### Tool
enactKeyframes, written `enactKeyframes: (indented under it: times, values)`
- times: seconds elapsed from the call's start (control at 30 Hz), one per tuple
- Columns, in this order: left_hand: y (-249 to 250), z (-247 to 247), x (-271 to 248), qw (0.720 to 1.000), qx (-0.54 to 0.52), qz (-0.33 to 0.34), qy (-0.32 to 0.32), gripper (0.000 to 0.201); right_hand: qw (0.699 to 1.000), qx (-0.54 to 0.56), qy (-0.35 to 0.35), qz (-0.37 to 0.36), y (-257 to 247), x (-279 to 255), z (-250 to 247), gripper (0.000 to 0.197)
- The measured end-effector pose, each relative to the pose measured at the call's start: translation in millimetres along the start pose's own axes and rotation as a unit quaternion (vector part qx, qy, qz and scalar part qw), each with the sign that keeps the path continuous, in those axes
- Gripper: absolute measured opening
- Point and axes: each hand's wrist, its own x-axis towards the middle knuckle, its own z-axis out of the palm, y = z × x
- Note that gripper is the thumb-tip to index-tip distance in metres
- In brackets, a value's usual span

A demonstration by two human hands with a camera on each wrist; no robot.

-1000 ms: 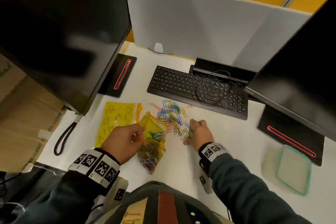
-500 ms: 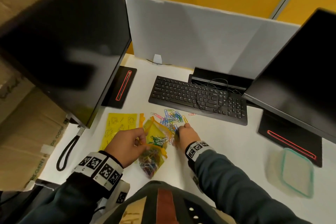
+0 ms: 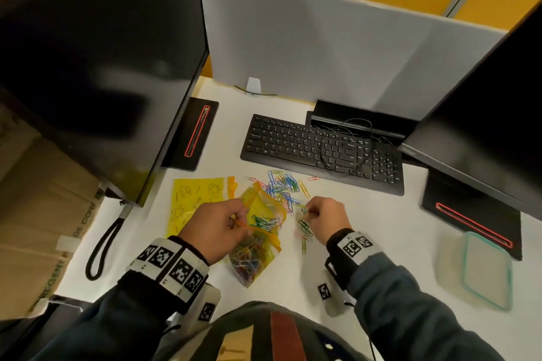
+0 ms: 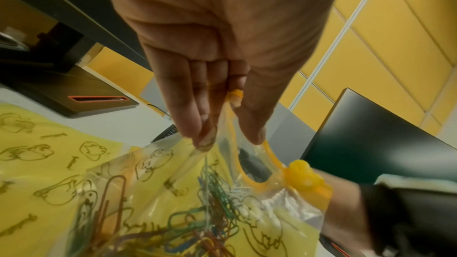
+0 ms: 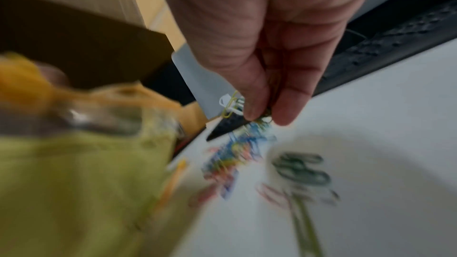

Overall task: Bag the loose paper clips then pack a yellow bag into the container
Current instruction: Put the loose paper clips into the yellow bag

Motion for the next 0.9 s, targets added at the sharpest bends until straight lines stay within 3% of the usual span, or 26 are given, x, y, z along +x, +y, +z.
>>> enactKeyframes:
  times: [0.17,0.23,0.27,0.43,0.53,0.7,0.9]
  values:
    - [4.6,-2.7,4.1,1.000,0.006,0.003,-0.011,0.026,0.987,0.124,0.014,-0.105,-32.0,-28.2,-29.8,0.022]
    - [5.7,-1.4,7.6,1.000,0.009,0.003,-0.009,0.026,0.984,0.098,-0.033,-0.148,-46.9,-31.3,-29.5,0.010]
    - [6.8,-0.6,7.4,1.000,0.009,0.002,-0.008,0.025,0.983,0.073,-0.052,-0.163,-51.8,-29.7,-28.5,0.017]
    - [4.9,-1.3,3.1,1.000,-0.012,-0.005,-0.005,0.021,0.995,-0.002,-0.020,-0.096,-36.8,24.0,-32.0,0.041]
    - [0.3,-0.7,1.2,1.000,-0.025,-0.015,0.004,0.024,0.986,-0.124,-0.081,-0.073,-19.0,57.8,-17.2,0.053]
    - [-6.2,-1.7,-1.7,0.999,-0.035,-0.014,0.012,0.023,0.972,-0.170,-0.111,-0.122,-15.9,70.2,16.5,0.055]
    - [-10.7,-1.9,-0.4,0.999,-0.048,-0.019,0.012,0.021,0.952,-0.245,-0.107,-0.146,-30.9,80.4,26.3,0.074]
